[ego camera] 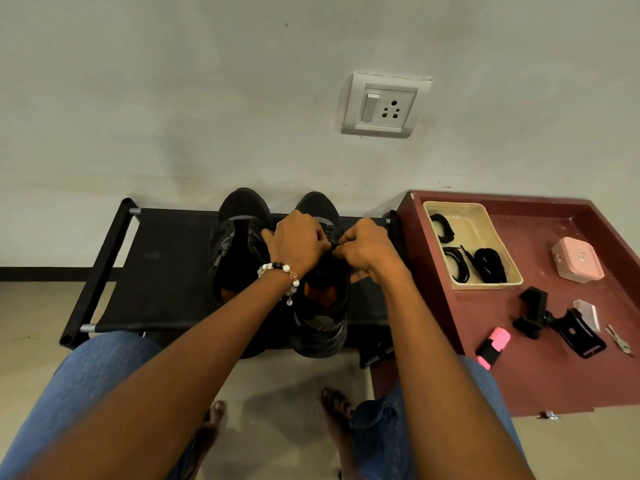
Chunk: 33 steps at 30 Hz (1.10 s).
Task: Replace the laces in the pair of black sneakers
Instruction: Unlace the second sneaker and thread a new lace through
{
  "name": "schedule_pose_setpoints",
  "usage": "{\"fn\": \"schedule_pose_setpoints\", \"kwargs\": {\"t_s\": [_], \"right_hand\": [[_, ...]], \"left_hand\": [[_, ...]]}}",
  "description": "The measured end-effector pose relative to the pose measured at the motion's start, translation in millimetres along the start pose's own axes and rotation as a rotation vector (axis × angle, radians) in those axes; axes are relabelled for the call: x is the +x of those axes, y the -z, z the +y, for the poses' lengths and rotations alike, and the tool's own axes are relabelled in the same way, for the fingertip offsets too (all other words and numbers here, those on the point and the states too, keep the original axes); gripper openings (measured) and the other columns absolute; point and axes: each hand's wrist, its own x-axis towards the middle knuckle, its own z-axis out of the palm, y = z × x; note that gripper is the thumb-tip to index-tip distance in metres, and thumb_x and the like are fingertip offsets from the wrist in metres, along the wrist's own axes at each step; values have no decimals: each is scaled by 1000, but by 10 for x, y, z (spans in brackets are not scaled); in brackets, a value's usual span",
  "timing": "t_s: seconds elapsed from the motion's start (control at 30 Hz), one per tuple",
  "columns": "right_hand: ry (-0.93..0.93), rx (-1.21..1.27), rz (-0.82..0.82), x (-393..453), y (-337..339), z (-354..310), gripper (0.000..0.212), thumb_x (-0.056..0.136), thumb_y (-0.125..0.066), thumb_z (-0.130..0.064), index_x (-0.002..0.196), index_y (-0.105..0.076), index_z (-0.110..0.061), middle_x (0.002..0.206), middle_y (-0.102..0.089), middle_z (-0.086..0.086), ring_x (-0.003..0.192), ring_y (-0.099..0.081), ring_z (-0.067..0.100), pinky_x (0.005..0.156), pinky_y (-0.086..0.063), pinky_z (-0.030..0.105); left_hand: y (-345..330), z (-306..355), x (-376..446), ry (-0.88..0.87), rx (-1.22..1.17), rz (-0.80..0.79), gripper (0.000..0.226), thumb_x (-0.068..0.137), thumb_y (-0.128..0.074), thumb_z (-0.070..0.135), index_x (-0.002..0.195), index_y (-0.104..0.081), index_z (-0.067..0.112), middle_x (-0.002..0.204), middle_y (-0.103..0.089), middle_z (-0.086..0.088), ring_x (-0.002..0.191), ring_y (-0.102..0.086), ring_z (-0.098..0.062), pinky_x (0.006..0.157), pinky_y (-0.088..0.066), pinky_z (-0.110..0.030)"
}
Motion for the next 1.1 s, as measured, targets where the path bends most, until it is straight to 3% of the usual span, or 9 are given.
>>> {"fn": "schedule_pose_setpoints", "kwargs": {"t_s": [0.1, 0.3, 0.43, 0.57, 0.7, 0.8, 0.9, 1.0, 1.1], "right_hand": [[8, -8, -17, -28, 7, -18, 12, 86, -70, -8, 97, -70, -3, 97, -66, 17, 73, -70, 35, 59, -61, 45], [-32, 165, -111, -45, 60, 24, 20, 93, -65, -19, 99, -69, -1, 102, -67, 15, 87, -68, 30, 67, -61, 41], [-96, 256, -44, 33, 14, 76, 21, 97, -58, -21, 97, -69, -4, 94, -66, 15, 76, -66, 27, 61, -60, 40], [-68, 166, 114, 124, -79, 110, 17, 91, -67, -29, 80, -72, -17, 92, -69, 10, 78, -69, 29, 58, -61, 45], [-42, 40, 256, 227, -172, 134, 19, 84, -73, -37, 75, -74, -20, 87, -71, 3, 81, -68, 26, 73, -60, 42], [-77, 74, 301, 292, -240, 128, 21, 83, -73, -34, 76, -70, -14, 89, -70, 4, 81, -66, 26, 69, -56, 37], [-56, 32, 304, 315, -252, 117, 25, 89, -64, -31, 82, -65, -7, 89, -68, 10, 79, -65, 28, 58, -43, 29], [0, 47, 382, 241, -140, 80, 26, 92, -57, -26, 75, -59, -6, 80, -63, 15, 72, -61, 30, 55, -37, 27], [107, 142, 489, 87, 80, -12, 30, 96, -52, -21, 78, -62, 0, 77, -65, 11, 75, -64, 28, 62, -45, 32]], "left_hand": [[-81, -16, -29, 102, -162, -23, 15, 81, -65, 24, 71, -75, 20, 80, -69, 1, 84, -61, -23, 92, -41, -49], [-133, -64, 33, 292, -382, -92, 3, 76, -79, 28, 78, -78, 28, 89, -73, 0, 100, -63, -25, 94, -47, -47], [-146, -48, 69, 358, -351, -99, 10, 71, -84, 27, 75, -76, 31, 93, -73, 1, 103, -62, -25, 96, -47, -45], [-176, -33, 47, 347, -337, -65, 7, 73, -83, 27, 77, -77, 29, 89, -74, 3, 102, -62, -21, 98, -44, -44], [-166, -50, -1, 285, -369, -53, 5, 75, -81, 27, 74, -76, 29, 82, -74, 7, 98, -62, -15, 100, -39, -44], [-111, -51, -38, 245, -347, -49, 5, 75, -81, 29, 79, -78, 29, 83, -74, 7, 98, -63, -15, 99, -40, -45], [-50, -78, -33, 213, -406, -86, 8, 72, -83, 27, 78, -77, 29, 83, -74, 6, 95, -65, -17, 93, -48, -45], [48, -109, -49, 172, -477, -129, 15, 69, -86, 24, 81, -77, 24, 82, -72, 5, 88, -67, -14, 89, -54, -39], [123, -133, -111, 140, -463, -147, 30, 66, -88, 26, 91, -73, 17, 90, -68, 5, 94, -64, -13, 93, -52, -37]]}}
